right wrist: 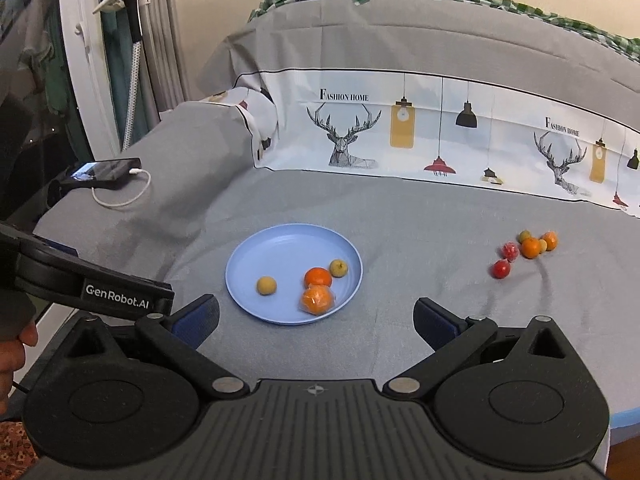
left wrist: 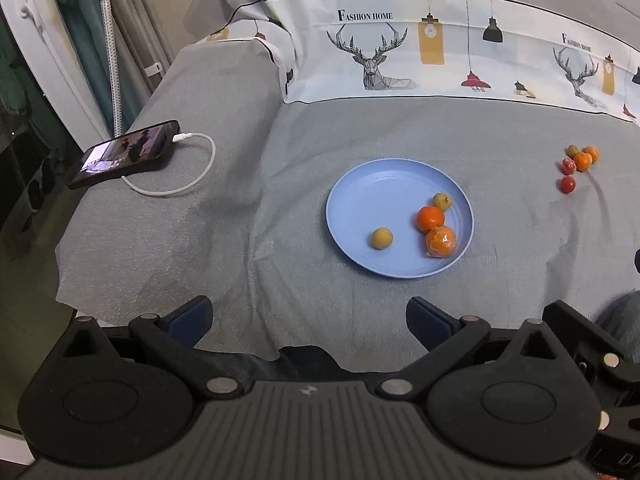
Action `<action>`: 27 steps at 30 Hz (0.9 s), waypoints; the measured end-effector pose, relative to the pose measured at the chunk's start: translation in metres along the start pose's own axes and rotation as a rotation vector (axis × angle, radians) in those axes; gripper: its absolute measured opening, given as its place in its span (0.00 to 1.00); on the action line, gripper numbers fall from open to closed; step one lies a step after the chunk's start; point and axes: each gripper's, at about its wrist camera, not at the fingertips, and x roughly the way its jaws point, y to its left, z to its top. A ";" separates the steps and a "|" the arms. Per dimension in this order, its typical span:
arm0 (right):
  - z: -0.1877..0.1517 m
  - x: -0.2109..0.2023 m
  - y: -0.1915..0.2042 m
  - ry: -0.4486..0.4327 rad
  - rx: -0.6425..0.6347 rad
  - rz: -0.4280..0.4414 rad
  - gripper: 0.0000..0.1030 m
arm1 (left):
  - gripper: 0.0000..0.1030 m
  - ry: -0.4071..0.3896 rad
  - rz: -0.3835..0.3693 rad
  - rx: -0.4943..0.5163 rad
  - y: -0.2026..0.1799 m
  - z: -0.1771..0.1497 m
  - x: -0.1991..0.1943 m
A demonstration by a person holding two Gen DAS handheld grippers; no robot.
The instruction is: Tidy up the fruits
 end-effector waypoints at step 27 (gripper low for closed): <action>-0.007 0.001 -0.003 -0.004 0.008 0.031 0.99 | 1.00 0.007 0.009 0.046 -0.012 0.000 0.002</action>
